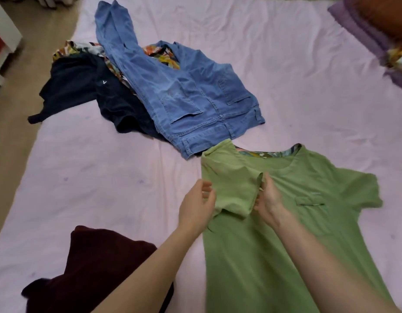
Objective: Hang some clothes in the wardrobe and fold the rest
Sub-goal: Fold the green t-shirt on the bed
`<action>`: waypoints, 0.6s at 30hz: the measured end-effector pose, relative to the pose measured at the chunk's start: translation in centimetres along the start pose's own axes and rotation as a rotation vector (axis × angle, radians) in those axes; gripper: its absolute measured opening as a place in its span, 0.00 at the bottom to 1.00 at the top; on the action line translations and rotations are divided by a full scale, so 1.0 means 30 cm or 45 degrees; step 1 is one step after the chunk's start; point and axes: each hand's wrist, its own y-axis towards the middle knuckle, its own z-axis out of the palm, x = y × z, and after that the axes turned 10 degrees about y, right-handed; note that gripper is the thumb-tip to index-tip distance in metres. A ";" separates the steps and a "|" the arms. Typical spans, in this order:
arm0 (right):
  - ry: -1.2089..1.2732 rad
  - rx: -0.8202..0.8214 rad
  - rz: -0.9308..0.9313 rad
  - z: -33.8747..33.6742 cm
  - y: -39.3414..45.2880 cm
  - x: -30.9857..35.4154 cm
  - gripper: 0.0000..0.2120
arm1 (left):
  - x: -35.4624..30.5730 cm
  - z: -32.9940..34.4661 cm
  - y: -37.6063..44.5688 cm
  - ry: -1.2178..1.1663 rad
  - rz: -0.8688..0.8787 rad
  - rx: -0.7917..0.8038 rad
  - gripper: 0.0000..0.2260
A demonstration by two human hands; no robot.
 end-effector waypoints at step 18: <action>-1.151 -0.478 -0.741 -0.085 0.072 -0.145 0.24 | 0.191 0.118 -0.008 1.185 1.125 0.071 0.15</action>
